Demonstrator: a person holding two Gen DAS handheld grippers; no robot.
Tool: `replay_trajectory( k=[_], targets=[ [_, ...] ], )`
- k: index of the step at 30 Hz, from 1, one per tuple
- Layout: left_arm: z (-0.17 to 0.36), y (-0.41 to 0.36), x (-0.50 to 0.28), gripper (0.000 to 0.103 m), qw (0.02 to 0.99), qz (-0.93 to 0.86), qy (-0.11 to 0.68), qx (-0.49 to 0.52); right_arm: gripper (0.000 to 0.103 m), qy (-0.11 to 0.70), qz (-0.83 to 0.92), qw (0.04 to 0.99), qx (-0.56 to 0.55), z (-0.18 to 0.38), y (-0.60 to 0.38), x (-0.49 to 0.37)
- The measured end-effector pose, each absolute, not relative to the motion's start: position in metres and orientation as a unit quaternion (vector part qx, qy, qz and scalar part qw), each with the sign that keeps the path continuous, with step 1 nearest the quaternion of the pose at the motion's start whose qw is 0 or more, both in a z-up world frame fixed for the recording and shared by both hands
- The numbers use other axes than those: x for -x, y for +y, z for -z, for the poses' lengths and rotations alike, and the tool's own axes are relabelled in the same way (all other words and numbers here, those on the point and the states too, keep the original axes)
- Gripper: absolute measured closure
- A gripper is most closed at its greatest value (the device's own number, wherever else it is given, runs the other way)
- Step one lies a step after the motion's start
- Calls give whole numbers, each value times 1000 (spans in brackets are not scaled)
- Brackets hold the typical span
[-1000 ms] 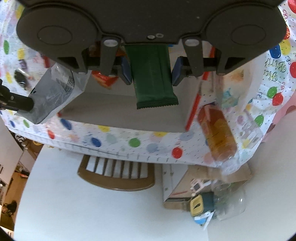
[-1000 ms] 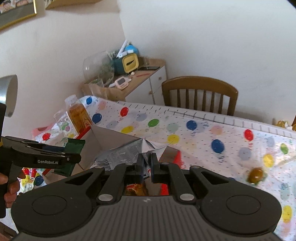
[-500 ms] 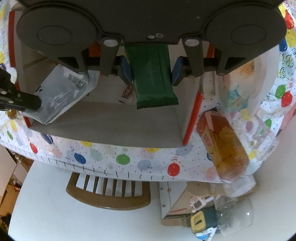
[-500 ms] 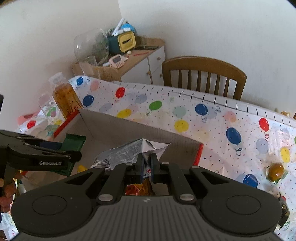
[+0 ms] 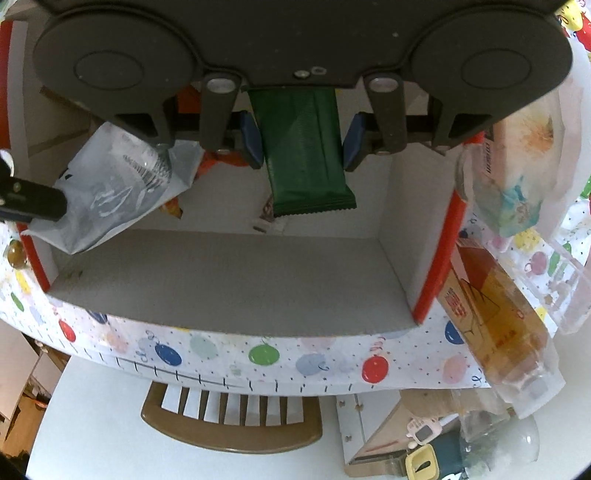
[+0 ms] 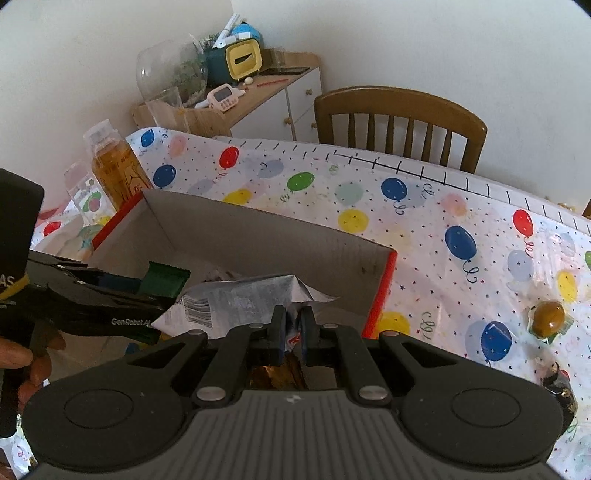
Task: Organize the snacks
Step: 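Carry the green bar and silver bag over the box and open both tools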
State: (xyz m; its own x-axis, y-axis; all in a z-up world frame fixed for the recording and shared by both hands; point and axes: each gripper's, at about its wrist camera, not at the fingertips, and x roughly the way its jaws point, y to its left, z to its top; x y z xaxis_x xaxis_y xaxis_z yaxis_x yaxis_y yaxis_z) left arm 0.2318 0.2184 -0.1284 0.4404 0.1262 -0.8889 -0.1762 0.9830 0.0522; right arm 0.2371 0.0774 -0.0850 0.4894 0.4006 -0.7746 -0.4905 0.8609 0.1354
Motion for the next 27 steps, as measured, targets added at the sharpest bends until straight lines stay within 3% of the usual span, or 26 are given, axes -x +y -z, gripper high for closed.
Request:
replay_trajectory(
  k=[8,12,19,21,27],
  targets=[
    [131,214,-228,57,844,-93,527,31,94,449,-259,854,53,81,72,-231],
    [126,215,-223,45,847,-98,521,43,94,449,-260,853,50,77,64,-227],
    [110,217,-210,36,858,-105,500,58,93,449,-267,852,41,70,54,-218],
    [106,216,-206,28,862,-108,492,61,92,448,-271,851,43,68,54,-215],
    [89,211,-192,22,875,-109,469,55,92,440,-287,850,38,62,50,-204]
  ],
)
